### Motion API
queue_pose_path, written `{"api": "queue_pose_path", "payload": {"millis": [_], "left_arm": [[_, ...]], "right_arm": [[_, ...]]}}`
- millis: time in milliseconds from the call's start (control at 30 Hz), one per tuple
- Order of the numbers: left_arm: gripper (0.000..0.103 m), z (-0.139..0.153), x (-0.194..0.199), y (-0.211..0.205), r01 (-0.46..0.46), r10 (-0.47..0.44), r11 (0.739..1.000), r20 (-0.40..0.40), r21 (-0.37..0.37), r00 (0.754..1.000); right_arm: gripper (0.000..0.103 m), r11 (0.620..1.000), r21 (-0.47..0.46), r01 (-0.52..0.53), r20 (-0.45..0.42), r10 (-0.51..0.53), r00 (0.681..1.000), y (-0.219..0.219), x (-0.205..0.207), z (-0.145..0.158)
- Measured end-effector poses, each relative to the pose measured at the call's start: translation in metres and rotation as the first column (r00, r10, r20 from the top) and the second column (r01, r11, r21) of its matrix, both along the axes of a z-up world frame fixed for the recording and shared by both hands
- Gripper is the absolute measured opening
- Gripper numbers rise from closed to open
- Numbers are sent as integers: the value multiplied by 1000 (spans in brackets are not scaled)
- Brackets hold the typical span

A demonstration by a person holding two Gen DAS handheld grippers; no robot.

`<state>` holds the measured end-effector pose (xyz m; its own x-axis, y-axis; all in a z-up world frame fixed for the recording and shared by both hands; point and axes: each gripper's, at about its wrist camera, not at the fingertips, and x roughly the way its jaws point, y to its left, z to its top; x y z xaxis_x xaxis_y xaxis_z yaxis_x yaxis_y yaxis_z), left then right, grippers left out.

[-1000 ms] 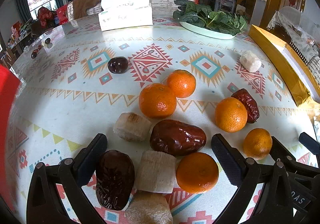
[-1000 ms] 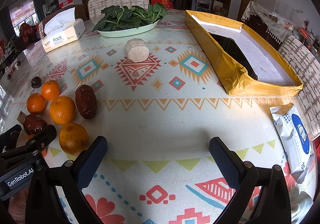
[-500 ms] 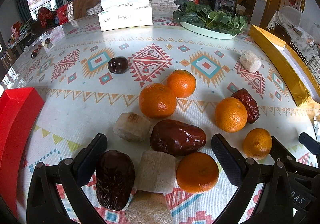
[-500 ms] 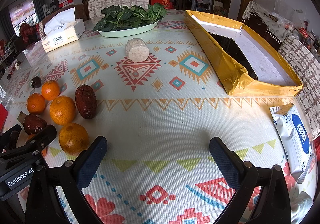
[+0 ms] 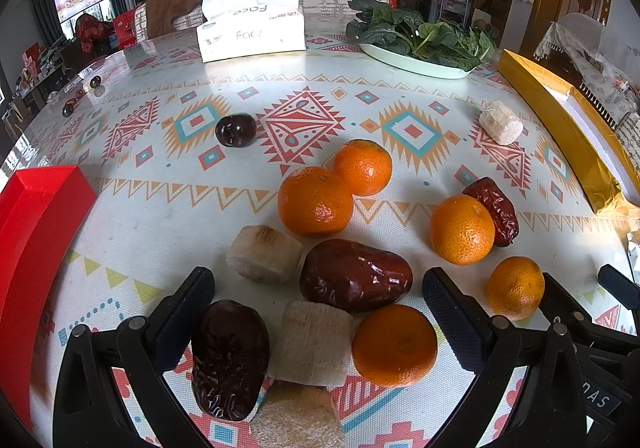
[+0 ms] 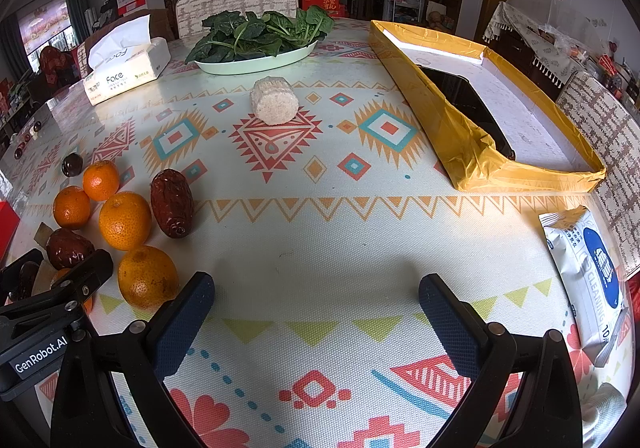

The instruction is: Organize fruits

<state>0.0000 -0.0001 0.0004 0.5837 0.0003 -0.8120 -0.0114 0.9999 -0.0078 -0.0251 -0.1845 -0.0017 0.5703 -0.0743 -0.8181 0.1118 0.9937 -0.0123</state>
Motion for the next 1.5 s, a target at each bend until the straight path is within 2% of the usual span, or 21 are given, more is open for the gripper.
{"api": "queue_pose_path", "payload": {"millis": [1100, 1233, 1500], "left_arm": [[103, 0, 0, 0, 0, 0, 1000, 0, 0, 1000], [103, 1, -4, 2, 5, -5, 1000, -25, 1, 1000], [103, 1, -12, 3, 100, -100, 995, -60, -2, 993]], "right_arm": [[103, 1000, 0, 0, 0, 0, 1000, 0, 0, 0], [103, 1000, 0, 0, 0, 0, 1000, 0, 0, 0], [103, 999, 7, -32, -32, 32, 999, -1, 2, 2]]}}
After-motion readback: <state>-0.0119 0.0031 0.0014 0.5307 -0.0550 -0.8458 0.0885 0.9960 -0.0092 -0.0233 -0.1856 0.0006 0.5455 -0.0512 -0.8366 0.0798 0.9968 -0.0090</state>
